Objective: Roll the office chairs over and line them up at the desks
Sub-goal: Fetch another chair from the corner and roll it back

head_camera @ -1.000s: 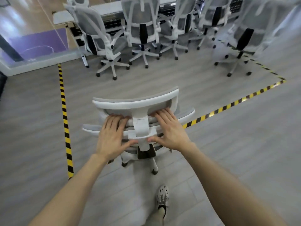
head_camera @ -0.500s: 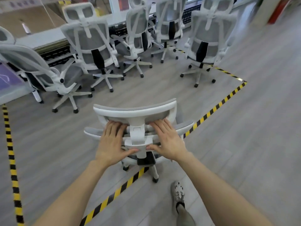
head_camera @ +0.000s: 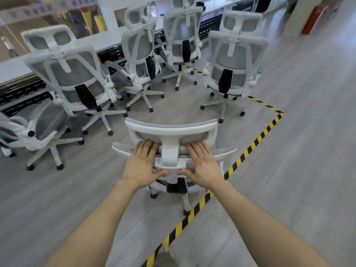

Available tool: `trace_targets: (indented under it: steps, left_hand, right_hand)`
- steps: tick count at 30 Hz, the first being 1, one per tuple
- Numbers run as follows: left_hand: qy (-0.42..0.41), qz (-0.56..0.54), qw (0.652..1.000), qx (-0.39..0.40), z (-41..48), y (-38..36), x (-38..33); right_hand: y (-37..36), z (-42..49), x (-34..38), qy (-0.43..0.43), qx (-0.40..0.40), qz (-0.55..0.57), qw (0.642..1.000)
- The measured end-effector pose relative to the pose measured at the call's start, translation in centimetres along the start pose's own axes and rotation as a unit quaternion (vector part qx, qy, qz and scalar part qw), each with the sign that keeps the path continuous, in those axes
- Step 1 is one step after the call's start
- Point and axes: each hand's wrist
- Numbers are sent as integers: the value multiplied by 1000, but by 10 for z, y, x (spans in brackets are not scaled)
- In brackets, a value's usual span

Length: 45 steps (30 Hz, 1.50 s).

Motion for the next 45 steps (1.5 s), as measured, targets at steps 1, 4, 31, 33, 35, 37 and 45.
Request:
trace_targets:
  steps: [1, 4, 31, 33, 35, 37, 45]
  left_hand:
    - [-9, -1, 1000, -3, 27, 4, 4]
    - [-43, -5, 999, -20, 107, 12, 21]
    - [-96, 64, 987, 113, 601, 97, 22]
    - [-87, 64, 988, 114, 619, 99, 15]
    - [-80, 57, 989, 111, 630, 102, 9]
    - [-77, 46, 990, 109, 634, 107, 7]
    - [-2, 36, 986, 164, 572, 107, 17]
  right_hand:
    - [2, 17, -15, -7, -10, 2, 1000]
    - [6, 69, -59, -28, -35, -6, 999]
    - [66, 373, -322, -237, -33, 2, 971]
    - [72, 388, -338, -244, -31, 0, 969]
    - [77, 399, -352, -249, -33, -6, 968]
    - [81, 407, -361, -252, -33, -13, 967]
    - [90, 389, -334, -242, 34, -30, 969]
Point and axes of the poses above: each hand's wrist, its own z-axis towards the middle knuckle, its own y-axis out of the back of the hand, x = y × z, and after that the axes turned 11 degrees about x, right-handed
